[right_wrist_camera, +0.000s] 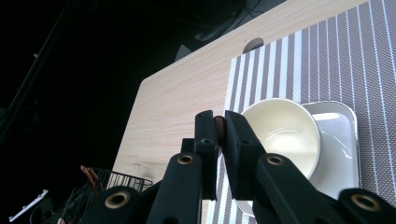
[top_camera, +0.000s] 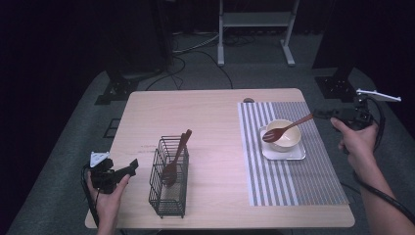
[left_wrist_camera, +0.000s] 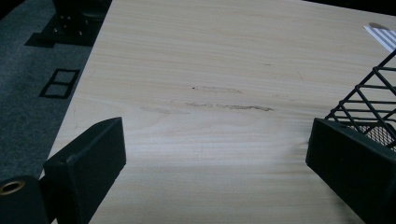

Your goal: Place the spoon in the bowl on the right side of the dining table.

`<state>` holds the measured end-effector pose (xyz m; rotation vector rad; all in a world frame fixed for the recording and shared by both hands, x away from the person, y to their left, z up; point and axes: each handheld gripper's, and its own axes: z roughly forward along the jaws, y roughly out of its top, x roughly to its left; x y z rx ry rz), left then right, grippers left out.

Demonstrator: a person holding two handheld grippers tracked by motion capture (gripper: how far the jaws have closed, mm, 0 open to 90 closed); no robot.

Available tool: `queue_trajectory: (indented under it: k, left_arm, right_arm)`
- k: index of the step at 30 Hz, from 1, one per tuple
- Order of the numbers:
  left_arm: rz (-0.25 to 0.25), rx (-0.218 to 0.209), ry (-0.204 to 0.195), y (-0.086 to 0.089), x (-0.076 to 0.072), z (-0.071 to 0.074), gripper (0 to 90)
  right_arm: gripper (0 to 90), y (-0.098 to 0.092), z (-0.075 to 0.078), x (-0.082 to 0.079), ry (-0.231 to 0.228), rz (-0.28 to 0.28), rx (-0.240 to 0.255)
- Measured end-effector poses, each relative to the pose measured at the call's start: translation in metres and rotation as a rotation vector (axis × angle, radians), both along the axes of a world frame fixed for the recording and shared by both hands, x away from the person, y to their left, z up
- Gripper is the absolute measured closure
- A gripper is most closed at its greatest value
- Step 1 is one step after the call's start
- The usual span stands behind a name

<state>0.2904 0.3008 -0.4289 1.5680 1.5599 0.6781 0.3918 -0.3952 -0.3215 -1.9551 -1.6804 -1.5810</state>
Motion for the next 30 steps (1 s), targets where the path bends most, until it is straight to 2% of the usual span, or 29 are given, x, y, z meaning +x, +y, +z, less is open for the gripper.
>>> queue_trajectory:
  k: [30]
  left_arm:
    - [0.0,0.005,0.001,0.0,0.0,0.0,3.9]
  right_arm:
    - [83.4,-0.024,-0.006,-0.005,-0.002,-0.085,-0.002]
